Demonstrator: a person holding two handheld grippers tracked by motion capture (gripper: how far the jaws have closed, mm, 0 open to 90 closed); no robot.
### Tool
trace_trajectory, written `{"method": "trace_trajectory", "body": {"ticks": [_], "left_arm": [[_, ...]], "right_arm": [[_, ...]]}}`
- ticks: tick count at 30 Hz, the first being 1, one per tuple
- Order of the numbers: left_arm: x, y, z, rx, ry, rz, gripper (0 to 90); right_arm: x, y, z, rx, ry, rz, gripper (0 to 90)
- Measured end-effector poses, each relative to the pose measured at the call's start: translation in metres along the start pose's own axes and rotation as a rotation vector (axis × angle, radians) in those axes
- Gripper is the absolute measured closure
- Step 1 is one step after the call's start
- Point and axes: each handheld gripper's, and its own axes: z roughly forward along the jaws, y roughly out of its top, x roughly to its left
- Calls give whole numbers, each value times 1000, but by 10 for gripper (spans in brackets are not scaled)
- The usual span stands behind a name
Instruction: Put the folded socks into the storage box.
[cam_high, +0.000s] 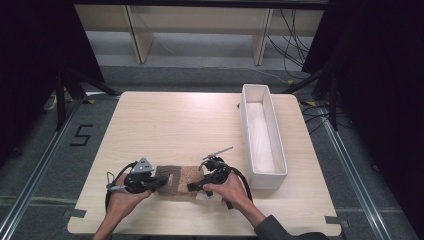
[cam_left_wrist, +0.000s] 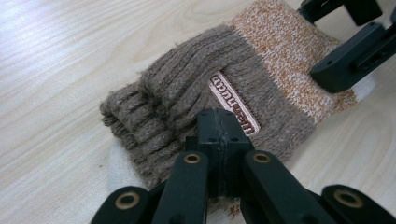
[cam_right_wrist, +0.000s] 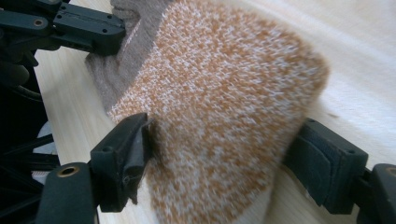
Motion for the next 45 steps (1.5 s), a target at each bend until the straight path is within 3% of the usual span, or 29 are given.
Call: {"method": "trace_trajectory", "body": {"ticks": [2,3,5,7,11,15,17,19,22,23,24,30,38,39,42,44,45], "left_arm": [[0,0,0,-3,-3,-3,889],[1,-1,0,-1,-8,-4,889],[1,-1,0,1,-10,-3,889],[1,-1,0,0,-8,-4,889],[0,-1,0,-2,-5,-5,889],[0,-1,1,-6,-8,-7,889],[0,-1,0,-6,-10,7,888],[2,-2,0,-18,-19,0,888],[3,-5,-1,-38,-31,-17,887],[2,-5,1,-55,-30,-38,886],[3,-5,-1,-34,-27,-11,885],[0,-5,1,-41,-14,4,885],[-1,-3,-1,-36,-5,6,874],[-2,-3,0,-59,-14,-21,865],[-3,-3,-2,-101,-28,-31,785],[-5,0,-7,-130,-45,-43,638],[-6,2,-10,-141,-23,-31,601]], "right_arm": [[-1,1,4,-14,26,14,253],[1,2,4,10,11,43,255],[3,3,6,7,12,41,269],[1,3,10,-19,38,9,313],[-3,4,12,-29,80,47,375],[-2,5,12,-52,101,20,478],[0,5,11,-56,97,6,509],[1,6,11,-67,87,-35,527],[5,7,10,-65,74,-55,544],[5,7,9,-65,70,-56,546],[6,7,8,-66,61,-61,547],[8,9,7,-73,74,-40,489],[9,10,6,-83,72,-54,547],[10,10,6,-77,78,-51,552],[9,11,4,-83,69,-58,560],[8,13,2,-88,74,-62,565],[9,14,1,-89,79,-63,566]]}}
